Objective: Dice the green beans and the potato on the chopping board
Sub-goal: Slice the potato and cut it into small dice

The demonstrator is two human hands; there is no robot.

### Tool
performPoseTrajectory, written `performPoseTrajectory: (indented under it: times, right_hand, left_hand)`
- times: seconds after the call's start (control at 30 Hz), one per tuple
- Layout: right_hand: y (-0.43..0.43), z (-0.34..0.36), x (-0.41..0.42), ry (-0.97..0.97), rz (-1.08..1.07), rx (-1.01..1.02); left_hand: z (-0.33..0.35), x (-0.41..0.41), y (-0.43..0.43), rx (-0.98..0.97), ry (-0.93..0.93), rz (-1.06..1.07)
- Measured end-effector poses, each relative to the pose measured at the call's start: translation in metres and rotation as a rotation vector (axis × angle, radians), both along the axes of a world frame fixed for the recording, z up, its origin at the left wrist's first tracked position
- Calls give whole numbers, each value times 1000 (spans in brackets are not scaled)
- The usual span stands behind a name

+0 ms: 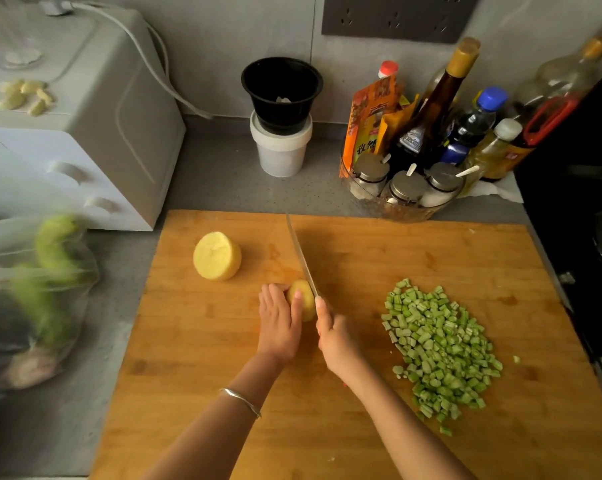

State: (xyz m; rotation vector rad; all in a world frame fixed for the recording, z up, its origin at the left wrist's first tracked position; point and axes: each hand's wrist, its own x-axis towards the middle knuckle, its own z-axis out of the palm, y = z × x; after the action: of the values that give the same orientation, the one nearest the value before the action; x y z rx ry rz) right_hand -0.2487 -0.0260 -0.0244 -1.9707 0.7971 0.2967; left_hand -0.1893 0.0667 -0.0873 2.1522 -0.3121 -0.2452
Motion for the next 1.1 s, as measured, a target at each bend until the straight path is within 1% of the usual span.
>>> performPoseTrajectory:
  times: [0.1,0.23,0.3,0.4,0.5,0.73,0.87,1.0,1.1]
  right_hand:
    - [-8,-7,4,-12,-98,92]
    - [-15,-8,-13,-44,-166,154]
    - [-17,-2,-22,-66,-152,176]
    - [-14,13,-30,-132,-77,170]
    - [-8,23,-35,-177,-56,201]
    - [1,22,-42,-141,-29,158]
    - [7,15,-40,-99,-22,89]
    - [10,7,-27,-44,-15,37]
    - [9,0,-14,-3,-2,-8]
  left_hand:
    - [2,1,4,8,75,-45]
    - [6,2,13,-108,90,-35]
    - [4,2,18,-147,81,-34]
    - [0,-1,22,-136,75,-43]
    - [0,-2,22,-117,66,-49]
    - [-1,-2,21,-95,21,-56]
    - [-3,-2,21,-82,3,-62]
    - [-6,-2,20,-82,-19,-63]
    - [-6,-2,21,-89,1,-69]
